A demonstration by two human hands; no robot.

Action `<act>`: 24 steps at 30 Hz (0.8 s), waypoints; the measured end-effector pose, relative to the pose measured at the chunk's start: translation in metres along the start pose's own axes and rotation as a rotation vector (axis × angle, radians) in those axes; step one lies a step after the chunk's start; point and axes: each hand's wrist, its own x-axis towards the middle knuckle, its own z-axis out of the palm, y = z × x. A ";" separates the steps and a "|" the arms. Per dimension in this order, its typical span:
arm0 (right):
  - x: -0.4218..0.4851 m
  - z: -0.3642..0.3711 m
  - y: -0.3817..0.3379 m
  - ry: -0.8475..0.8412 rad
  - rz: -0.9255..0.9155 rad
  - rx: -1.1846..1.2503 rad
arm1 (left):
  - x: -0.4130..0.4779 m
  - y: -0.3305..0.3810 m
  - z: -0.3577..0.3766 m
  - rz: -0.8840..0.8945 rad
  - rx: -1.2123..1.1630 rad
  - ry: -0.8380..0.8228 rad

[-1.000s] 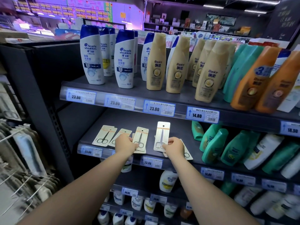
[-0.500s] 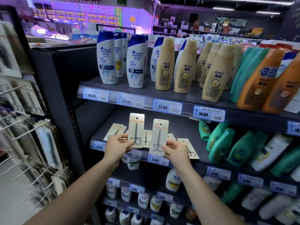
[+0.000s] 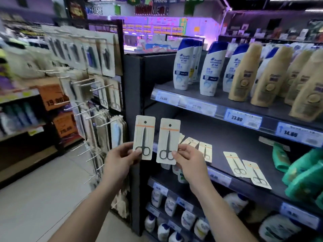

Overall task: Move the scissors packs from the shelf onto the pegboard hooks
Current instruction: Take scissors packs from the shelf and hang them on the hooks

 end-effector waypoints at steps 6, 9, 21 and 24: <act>0.014 0.066 -0.026 -0.059 -0.083 -0.078 | 0.016 0.029 -0.062 0.030 -0.056 0.145; 0.028 0.099 -0.035 -0.061 -0.122 -0.145 | 0.035 0.039 -0.091 0.036 -0.061 0.128; 0.082 0.222 -0.073 0.061 -0.049 -0.170 | 0.168 0.071 -0.209 0.115 -0.031 -0.104; 0.083 0.246 -0.074 0.049 -0.033 -0.137 | 0.188 0.067 -0.226 0.085 -0.047 -0.139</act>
